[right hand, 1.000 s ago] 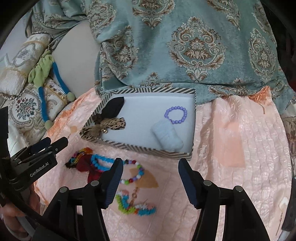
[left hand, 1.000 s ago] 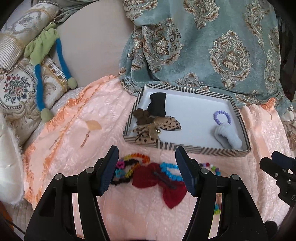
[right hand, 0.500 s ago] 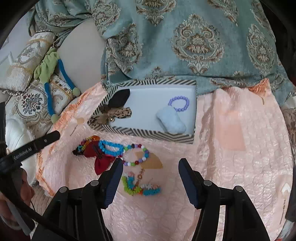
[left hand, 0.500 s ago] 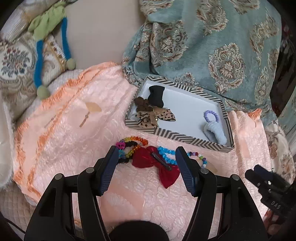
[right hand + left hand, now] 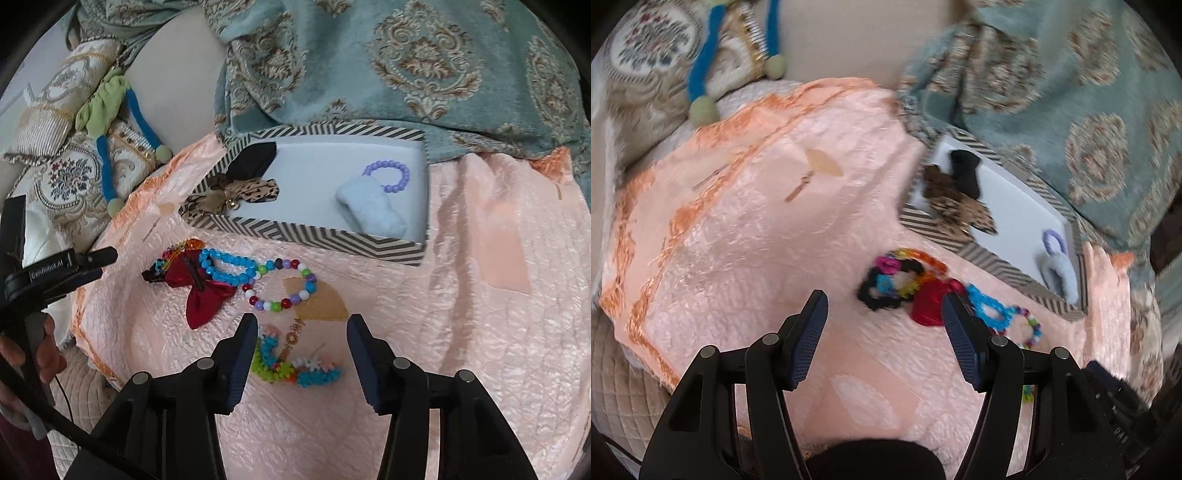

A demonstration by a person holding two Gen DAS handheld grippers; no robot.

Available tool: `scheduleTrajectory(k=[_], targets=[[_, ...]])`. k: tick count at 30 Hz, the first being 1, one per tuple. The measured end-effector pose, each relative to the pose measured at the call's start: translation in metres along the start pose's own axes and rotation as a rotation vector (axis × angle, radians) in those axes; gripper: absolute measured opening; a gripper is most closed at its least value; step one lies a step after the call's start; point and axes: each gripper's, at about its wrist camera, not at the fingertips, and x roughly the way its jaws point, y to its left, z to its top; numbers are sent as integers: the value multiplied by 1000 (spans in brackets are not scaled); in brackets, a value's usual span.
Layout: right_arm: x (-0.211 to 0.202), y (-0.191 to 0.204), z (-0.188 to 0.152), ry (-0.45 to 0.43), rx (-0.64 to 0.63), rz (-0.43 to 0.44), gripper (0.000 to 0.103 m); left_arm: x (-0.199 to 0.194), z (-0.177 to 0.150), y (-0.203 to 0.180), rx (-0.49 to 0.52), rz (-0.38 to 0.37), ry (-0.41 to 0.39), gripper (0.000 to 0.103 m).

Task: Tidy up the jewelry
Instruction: 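Grasp multicolor bead bracelet with left tool while right tool grasps blue bead bracelet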

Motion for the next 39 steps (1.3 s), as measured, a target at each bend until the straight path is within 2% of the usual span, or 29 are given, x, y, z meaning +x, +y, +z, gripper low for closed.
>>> scheduleTrajectory(k=[11, 15, 22, 28, 33, 36, 37, 39], targets=[[38, 21, 31, 38, -55, 71, 48, 34, 15, 9, -31, 12, 59, 64], [58, 32, 43, 68, -88, 71, 48, 51, 29, 6, -7, 59, 72, 64], [95, 43, 55, 124, -146, 64, 48, 89, 43, -5, 116, 93, 145, 64], [119, 43, 61, 160, -168, 48, 48, 113, 48, -10, 156, 89, 197, 64], [131, 44, 62, 168, -192, 27, 48, 122, 51, -5, 133, 55, 231, 64], [135, 48, 62, 148, -200, 30, 38, 121, 55, -6, 142, 57, 224, 64], [136, 52, 62, 140, -219, 29, 29, 124, 56, -6, 145, 64, 234, 63], [135, 61, 62, 127, -256, 19, 17, 128, 55, -8, 154, 77, 242, 54]])
